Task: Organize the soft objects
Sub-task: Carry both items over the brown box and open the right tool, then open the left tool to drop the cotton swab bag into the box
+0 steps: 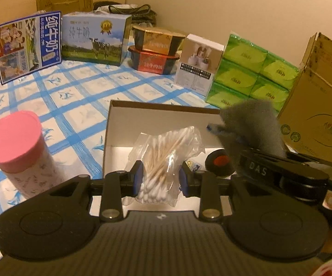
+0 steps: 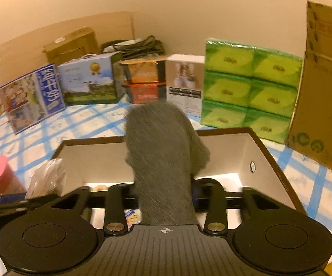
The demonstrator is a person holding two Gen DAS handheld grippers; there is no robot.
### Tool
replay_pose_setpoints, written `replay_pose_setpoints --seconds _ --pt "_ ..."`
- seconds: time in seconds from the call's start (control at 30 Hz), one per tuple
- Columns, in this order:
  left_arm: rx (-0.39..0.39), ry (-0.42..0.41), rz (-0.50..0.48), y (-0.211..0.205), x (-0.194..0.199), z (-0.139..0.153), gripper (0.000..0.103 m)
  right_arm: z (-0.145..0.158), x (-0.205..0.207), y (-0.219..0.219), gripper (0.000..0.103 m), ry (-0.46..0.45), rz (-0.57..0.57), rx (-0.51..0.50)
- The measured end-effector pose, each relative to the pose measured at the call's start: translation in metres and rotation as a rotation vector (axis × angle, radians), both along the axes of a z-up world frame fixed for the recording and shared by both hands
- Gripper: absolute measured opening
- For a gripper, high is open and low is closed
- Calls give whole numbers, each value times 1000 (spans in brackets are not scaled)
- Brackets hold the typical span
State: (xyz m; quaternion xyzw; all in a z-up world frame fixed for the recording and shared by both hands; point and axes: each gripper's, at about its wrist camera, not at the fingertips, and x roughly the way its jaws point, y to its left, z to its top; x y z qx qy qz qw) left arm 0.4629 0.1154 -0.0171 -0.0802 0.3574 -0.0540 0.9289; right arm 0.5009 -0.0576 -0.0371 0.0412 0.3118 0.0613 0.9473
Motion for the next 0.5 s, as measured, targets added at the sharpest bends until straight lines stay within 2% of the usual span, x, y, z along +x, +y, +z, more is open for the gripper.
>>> replay_pose_setpoints --seconds 0.03,0.07,0.27,0.5 --pt "-2 6 -2 -1 3 -4 30 -2 1 0 65 -3 -13 -3" --pt "-1 8 -3 -2 5 -5 30 -3 0 -1 66 -11 -23 -3" --pt "7 29 -9 -5 13 -17 30 -13 -4 -2 67 39 0 -11" --pt "6 27 -14 -8 18 -17 31 -24 -9 -4 67 99 5 -17"
